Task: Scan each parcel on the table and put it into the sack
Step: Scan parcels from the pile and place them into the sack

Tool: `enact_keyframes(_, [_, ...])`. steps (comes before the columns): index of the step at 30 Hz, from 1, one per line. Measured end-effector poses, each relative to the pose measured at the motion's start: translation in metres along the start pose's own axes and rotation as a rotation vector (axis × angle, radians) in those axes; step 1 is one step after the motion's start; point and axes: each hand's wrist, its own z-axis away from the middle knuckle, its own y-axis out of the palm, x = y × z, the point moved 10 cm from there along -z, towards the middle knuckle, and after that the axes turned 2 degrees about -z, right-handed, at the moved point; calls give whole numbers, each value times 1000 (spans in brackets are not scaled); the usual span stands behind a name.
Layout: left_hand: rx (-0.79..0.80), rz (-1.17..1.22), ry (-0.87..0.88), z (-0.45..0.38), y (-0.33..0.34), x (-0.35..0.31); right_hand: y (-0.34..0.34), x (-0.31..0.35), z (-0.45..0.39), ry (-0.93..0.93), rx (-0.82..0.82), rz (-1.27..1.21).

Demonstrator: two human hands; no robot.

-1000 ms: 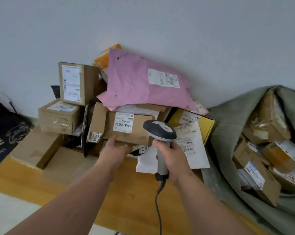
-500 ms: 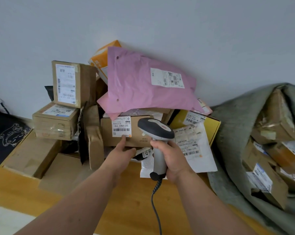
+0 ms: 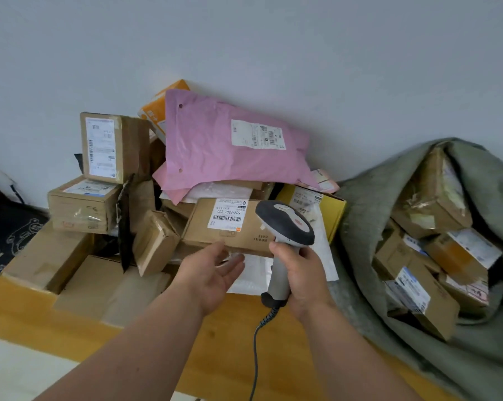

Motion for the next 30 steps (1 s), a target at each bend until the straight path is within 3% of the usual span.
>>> enact_keyframes(7, [-33,-164,-41,11,15,30,-55,-13,31,64,-41,-11])
enact_keyframes(12, [21,-207,113,31,27,40,-80,-9,53,81,-59,-8])
enact_keyframes(16, [-23,-250,264,50,26,33,-98,8,69,34,-110,-1])
enact_keyframes(24, [-63,-230,412,86,36,39,-79,36,110,63,142,-66])
enact_keyframes(30, [-69,-210,449,109,39,54,-88,34,134,103,218,-45])
